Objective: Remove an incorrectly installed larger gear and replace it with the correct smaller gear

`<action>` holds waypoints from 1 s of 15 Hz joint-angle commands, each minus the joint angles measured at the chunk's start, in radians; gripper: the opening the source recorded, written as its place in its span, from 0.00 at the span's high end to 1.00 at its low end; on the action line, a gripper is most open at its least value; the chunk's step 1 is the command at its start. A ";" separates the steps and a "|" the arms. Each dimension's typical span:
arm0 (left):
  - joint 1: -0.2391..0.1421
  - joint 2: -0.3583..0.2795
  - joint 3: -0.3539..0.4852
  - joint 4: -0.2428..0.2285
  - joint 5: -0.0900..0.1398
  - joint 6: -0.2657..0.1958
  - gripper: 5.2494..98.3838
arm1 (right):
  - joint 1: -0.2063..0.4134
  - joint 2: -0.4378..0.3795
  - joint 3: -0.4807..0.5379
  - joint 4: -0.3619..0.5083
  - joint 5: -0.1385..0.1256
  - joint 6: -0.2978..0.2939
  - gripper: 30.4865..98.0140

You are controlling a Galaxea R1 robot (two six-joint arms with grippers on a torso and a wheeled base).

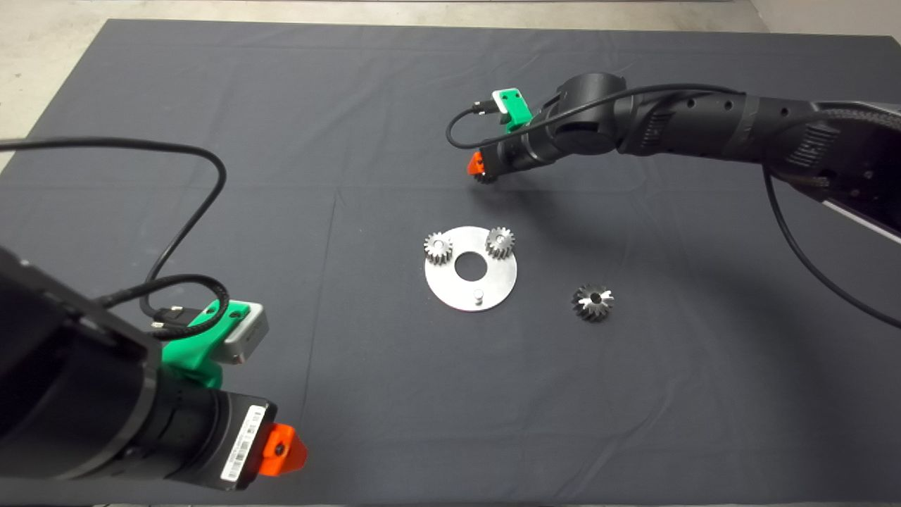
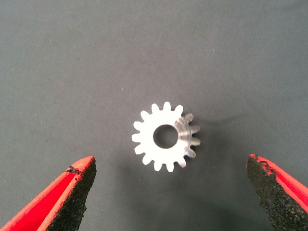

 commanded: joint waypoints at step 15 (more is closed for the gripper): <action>-0.013 0.001 0.018 -0.018 0.003 -0.013 0.00 | -0.017 0.033 -0.057 -0.014 0.012 -0.145 0.22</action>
